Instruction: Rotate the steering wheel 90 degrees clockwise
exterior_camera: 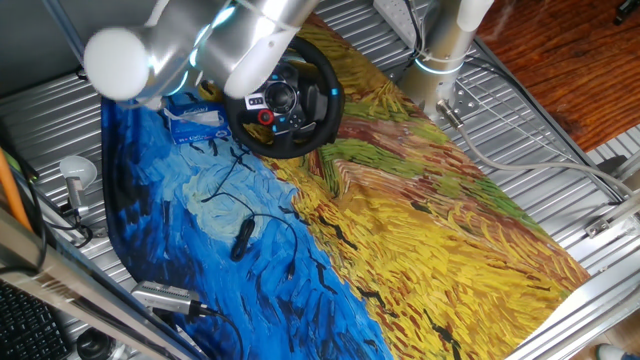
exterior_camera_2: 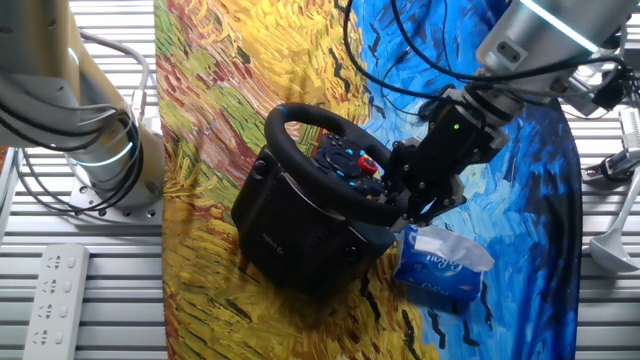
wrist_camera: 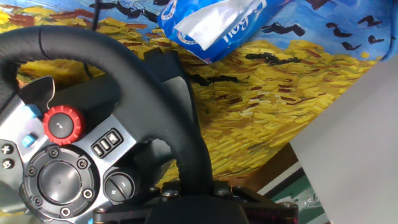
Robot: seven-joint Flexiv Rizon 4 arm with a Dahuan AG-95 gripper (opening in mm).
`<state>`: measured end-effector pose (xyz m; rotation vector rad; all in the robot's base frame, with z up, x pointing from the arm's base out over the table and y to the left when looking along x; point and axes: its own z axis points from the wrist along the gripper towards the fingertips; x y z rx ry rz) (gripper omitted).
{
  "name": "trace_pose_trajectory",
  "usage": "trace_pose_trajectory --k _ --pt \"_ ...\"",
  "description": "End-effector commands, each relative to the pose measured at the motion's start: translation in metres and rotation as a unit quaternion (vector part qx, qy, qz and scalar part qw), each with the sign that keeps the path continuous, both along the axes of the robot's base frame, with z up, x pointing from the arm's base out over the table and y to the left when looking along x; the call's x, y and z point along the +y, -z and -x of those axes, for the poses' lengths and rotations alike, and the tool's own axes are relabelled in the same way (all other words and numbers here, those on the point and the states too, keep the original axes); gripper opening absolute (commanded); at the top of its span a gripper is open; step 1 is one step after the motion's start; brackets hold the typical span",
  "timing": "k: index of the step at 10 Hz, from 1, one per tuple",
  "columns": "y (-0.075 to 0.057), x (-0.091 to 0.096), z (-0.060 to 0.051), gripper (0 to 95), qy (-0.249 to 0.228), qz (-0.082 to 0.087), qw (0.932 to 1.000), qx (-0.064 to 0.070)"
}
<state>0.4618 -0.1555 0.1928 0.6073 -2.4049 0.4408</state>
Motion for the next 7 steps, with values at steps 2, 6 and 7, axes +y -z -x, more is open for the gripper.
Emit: trace_pose_trajectory --k 2,6,7 --pt "-0.0007 0.0003 -0.0011 0.0 0.001 -0.004 0.9999 -0.014" --pt "-0.0007 0.0003 -0.0011 0.0 -0.007 -0.015 0.9993 -0.034" --pt "-0.0007 0.0003 -0.0011 0.0 -0.010 -0.016 0.9991 -0.038"
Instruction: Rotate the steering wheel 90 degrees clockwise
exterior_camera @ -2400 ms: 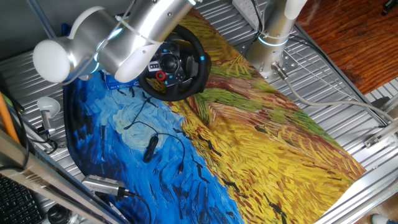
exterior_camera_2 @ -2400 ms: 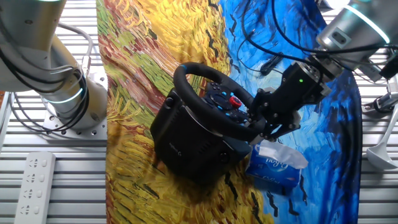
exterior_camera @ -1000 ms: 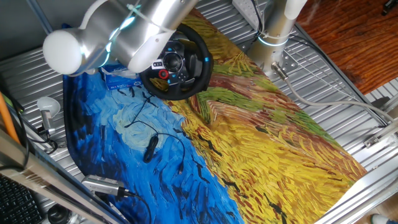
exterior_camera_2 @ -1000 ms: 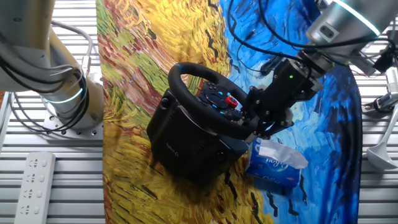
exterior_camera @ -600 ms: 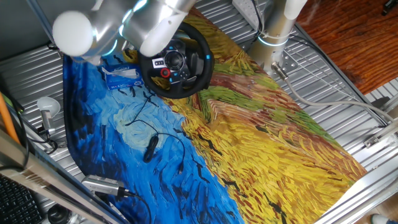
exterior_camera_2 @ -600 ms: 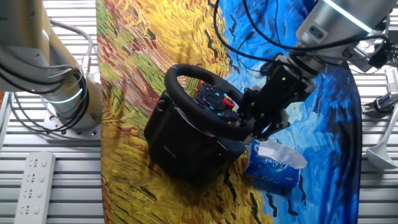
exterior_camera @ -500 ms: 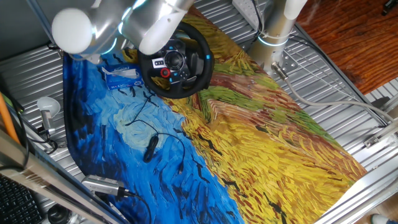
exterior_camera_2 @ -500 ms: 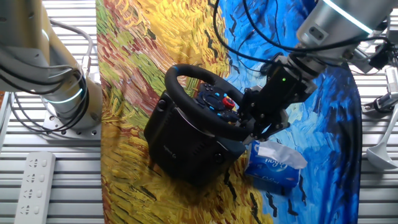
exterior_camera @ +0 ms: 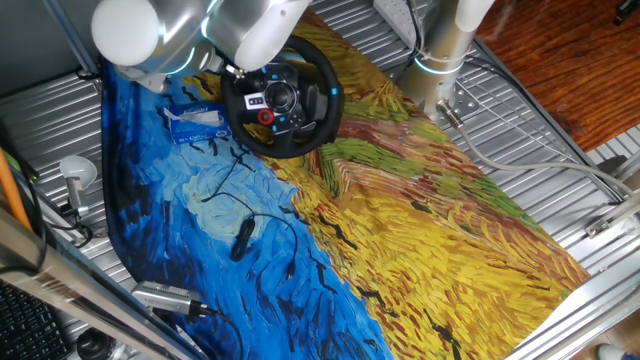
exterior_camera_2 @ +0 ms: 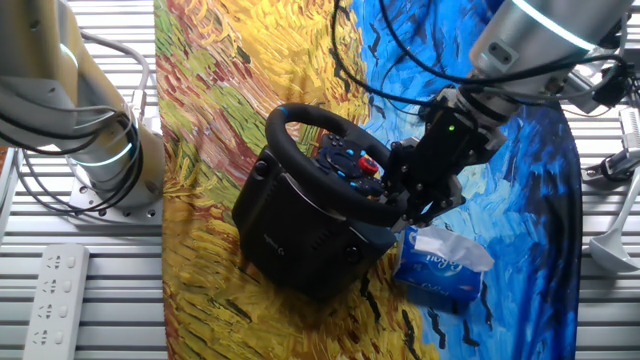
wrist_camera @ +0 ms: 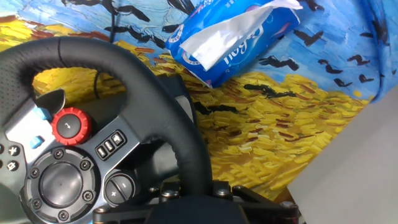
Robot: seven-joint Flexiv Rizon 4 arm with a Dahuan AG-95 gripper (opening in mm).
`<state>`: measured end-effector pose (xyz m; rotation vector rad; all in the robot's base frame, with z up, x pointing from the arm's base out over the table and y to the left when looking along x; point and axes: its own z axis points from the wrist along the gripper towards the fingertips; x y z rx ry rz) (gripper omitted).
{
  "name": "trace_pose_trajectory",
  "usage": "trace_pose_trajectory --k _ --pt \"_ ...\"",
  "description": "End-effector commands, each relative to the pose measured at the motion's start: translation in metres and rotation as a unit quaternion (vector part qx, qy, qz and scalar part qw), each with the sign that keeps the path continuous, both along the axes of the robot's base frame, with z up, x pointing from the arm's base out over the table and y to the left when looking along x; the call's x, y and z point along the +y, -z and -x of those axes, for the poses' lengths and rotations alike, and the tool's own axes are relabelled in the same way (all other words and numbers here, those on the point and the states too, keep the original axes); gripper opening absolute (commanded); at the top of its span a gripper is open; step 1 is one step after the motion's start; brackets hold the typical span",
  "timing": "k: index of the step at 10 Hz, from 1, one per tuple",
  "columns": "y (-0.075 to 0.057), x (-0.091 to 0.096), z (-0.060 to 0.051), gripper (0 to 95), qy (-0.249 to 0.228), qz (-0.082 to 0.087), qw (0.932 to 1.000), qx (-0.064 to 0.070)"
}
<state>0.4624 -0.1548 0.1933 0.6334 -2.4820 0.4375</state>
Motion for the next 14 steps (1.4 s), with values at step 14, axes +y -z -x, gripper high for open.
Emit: trace_pose_trajectory --k 14 --pt "-0.0027 -0.0020 0.0008 0.0 0.003 -0.011 0.9998 -0.017"
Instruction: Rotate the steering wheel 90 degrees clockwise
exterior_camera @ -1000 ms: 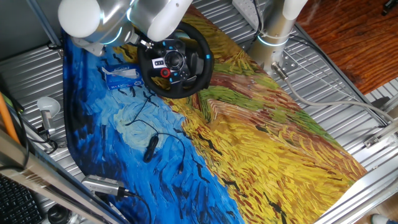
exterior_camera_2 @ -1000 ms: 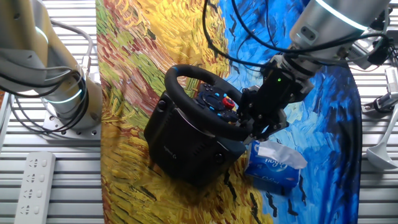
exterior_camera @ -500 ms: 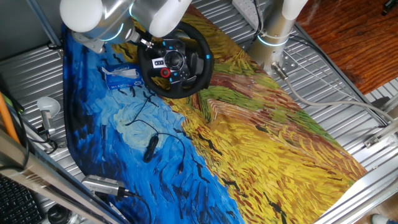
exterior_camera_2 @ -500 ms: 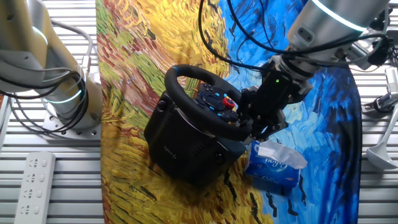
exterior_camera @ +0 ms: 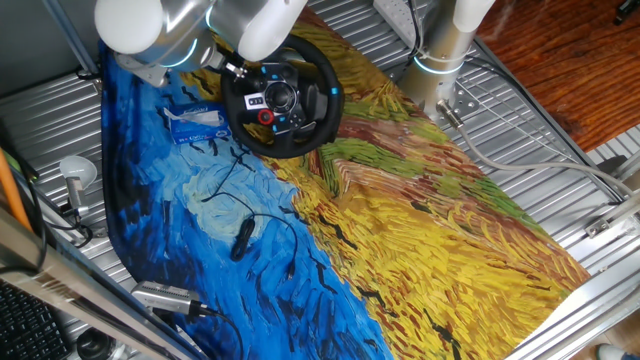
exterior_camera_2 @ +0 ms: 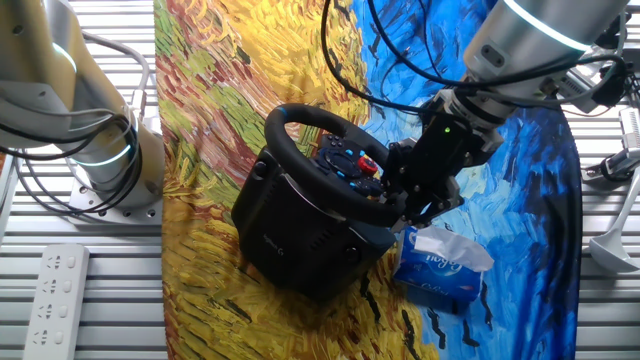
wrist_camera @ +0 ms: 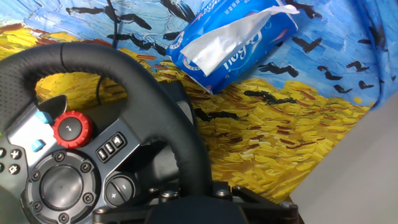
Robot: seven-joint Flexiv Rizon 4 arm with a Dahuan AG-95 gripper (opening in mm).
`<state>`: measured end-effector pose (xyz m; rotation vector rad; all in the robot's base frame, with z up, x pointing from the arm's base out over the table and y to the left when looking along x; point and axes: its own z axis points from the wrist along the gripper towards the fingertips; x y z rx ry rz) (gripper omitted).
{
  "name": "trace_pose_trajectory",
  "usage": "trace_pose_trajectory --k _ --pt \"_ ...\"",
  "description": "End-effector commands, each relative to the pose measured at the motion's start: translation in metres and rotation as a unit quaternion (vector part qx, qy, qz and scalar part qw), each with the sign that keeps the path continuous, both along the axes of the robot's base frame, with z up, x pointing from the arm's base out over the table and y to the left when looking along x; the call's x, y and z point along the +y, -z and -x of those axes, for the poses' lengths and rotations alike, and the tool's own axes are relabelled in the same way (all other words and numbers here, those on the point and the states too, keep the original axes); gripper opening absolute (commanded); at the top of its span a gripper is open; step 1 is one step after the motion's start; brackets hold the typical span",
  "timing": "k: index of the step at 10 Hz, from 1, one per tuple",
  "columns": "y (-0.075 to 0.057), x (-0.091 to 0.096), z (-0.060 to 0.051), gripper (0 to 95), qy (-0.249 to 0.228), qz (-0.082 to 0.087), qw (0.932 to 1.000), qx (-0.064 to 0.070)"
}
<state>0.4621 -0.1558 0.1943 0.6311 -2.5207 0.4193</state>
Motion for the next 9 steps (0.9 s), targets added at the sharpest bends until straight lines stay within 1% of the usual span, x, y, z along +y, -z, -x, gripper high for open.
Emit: trace_pose_trajectory --k 1,6,9 --pt "-0.0011 -0.0016 0.0015 0.0 0.001 -0.002 1.0000 -0.005" --pt "-0.0021 -0.0021 0.0034 0.0 0.008 0.004 0.9999 -0.007" --pt "-0.0047 -0.0028 0.0068 0.0 0.015 0.015 0.9998 -0.002"
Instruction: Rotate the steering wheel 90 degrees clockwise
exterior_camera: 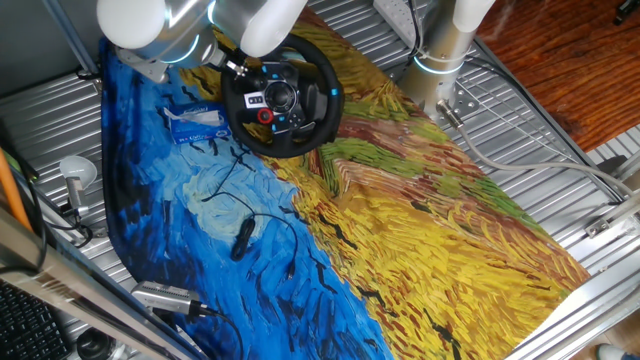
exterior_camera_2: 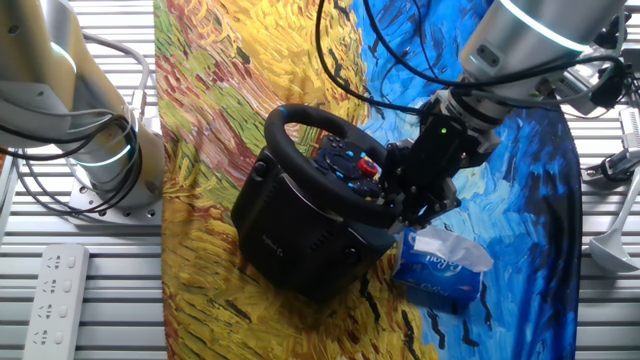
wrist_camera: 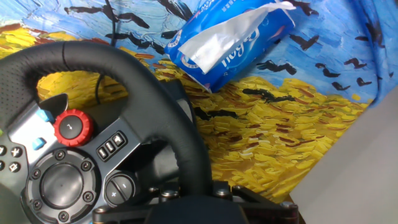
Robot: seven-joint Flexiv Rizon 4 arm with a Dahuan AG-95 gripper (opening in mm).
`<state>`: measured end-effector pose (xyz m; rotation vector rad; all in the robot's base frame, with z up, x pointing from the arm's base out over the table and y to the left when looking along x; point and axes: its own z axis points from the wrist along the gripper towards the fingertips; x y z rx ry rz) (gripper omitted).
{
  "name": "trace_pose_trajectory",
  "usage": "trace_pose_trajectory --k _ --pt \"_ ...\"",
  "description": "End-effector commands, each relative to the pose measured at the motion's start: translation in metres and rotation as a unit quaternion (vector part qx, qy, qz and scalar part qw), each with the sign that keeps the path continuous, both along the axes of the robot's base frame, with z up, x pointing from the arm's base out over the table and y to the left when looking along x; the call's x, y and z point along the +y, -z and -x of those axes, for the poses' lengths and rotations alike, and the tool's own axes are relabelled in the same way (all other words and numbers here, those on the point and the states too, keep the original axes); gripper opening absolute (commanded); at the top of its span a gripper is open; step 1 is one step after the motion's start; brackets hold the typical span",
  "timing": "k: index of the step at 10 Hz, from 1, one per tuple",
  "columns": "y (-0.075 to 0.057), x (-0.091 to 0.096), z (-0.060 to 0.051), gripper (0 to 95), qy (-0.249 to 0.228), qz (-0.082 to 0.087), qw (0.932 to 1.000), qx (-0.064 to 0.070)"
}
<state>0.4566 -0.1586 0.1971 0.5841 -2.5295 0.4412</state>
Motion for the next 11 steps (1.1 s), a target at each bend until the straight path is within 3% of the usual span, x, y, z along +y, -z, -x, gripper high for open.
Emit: trace_pose_trajectory --k 1,4,6,11 --pt "-0.006 0.001 0.002 0.0 0.000 0.008 1.0000 0.006" --pt "0.000 -0.004 0.011 0.0 0.002 0.008 1.0000 -0.001" --pt "-0.004 -0.003 0.012 0.0 -0.001 0.020 0.9998 0.004" --pt "-0.001 -0.005 0.015 0.0 0.003 0.022 0.9997 0.005"
